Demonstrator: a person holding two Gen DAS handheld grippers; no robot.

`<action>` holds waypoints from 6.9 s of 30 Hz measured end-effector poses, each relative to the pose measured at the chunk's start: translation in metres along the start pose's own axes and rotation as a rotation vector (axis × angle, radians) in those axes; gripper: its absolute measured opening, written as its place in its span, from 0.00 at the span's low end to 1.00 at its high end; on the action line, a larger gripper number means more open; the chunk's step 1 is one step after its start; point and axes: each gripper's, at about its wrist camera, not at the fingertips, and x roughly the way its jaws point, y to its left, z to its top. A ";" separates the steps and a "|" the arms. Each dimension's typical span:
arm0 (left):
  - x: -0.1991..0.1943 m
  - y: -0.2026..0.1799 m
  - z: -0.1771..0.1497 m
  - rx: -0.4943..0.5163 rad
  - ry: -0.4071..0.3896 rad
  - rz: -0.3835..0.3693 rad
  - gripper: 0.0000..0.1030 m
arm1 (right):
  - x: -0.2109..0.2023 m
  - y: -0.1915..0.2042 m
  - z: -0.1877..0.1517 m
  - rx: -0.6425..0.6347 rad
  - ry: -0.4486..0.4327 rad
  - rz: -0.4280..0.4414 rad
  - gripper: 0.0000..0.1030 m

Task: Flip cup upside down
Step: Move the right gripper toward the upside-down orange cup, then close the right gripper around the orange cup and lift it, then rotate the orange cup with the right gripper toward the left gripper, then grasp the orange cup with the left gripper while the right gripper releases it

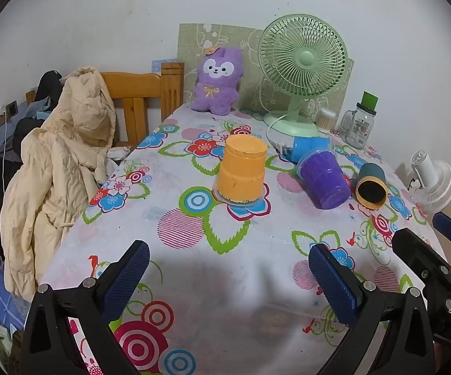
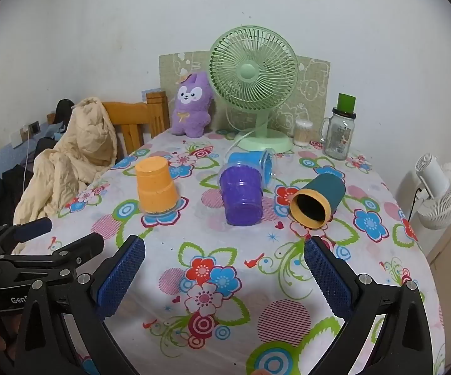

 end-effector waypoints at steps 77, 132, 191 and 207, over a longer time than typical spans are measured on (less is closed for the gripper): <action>0.079 0.038 0.046 0.150 0.139 0.061 1.00 | 0.154 0.083 0.101 -0.186 0.293 0.308 0.56; 0.029 -0.009 -0.036 0.121 0.227 -0.035 1.00 | 0.050 -0.003 -0.013 0.038 0.198 0.373 0.56; 0.023 -0.123 -0.042 0.169 0.246 -0.149 1.00 | -0.027 -0.130 -0.054 0.287 0.021 0.357 0.78; 0.049 -0.125 -0.044 0.088 0.264 -0.070 0.95 | -0.018 -0.142 -0.066 0.319 0.044 0.379 0.78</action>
